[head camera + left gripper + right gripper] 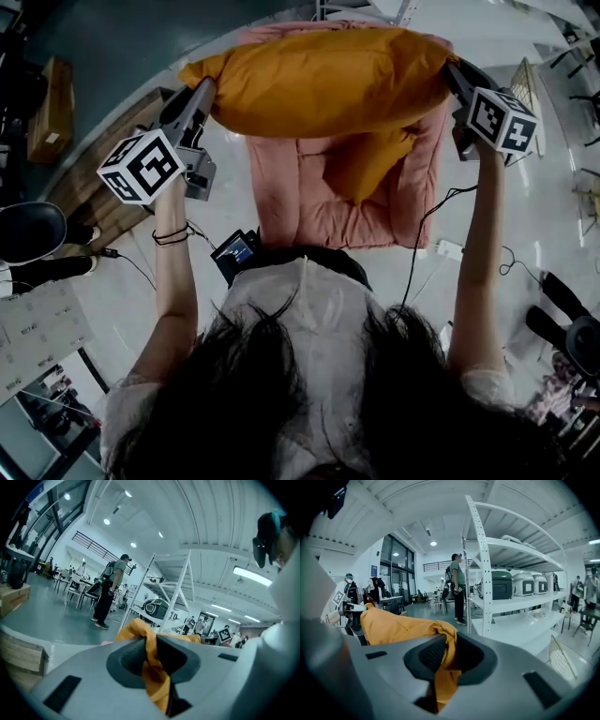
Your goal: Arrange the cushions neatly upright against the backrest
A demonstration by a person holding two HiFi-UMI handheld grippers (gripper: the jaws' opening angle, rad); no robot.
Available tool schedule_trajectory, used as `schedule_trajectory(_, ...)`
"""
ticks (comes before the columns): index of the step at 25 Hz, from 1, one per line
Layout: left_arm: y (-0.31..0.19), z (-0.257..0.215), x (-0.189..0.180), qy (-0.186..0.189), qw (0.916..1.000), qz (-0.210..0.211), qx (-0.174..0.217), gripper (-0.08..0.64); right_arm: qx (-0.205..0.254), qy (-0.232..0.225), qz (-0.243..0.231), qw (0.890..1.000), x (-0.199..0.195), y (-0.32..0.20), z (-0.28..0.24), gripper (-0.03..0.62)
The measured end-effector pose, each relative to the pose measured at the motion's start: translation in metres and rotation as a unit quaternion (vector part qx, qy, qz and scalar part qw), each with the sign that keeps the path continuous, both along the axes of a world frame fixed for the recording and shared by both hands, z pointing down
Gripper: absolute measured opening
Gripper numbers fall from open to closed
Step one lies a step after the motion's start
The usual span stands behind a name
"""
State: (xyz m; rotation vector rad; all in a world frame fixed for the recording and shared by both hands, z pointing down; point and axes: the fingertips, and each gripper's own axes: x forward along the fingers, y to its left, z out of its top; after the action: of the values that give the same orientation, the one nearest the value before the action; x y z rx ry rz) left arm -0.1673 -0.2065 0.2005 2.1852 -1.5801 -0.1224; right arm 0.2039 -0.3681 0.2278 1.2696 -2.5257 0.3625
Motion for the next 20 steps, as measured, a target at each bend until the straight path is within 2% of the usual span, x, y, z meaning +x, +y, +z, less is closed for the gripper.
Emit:
schedule_trajectory(6,0.015,-0.02,0.026,0.062,0.9978,0.023,-0.003,0.075,-0.026,0.003,0.006,1.0,0.037,0.033,-0.022,0.067)
schedule_trajectory(8,0.013,-0.019,0.03,0.094,0.9951,0.027,-0.016,0.075,-0.04,0.0,0.004,0.999,0.044,0.039,-0.023,0.067)
schedule_trajectory(10,0.005,-0.008,0.031,0.099,0.9939,0.033,-0.034,0.075,-0.061,0.004,-0.001,0.998,0.052,0.039,-0.014,0.067)
schedule_trajectory(13,-0.017,0.035,0.033,0.073,0.9931,0.037,-0.084,0.075,-0.119,0.022,-0.005,0.993,0.056,0.029,0.025,0.067)
schedule_trajectory(17,-0.052,0.124,0.034,0.055,0.9817,0.038,-0.178,0.075,-0.199,0.072,0.005,0.977,0.054,0.008,0.116,0.067)
schedule_trajectory(18,-0.063,0.14,0.033,0.06,0.9798,0.035,-0.187,0.075,-0.203,0.077,0.018,0.976,0.055,-0.002,0.132,0.067)
schedule_trajectory(20,-0.09,0.155,0.025,0.084,0.979,0.021,-0.185,0.074,-0.196,0.059,0.047,0.978,0.052,-0.028,0.148,0.067)
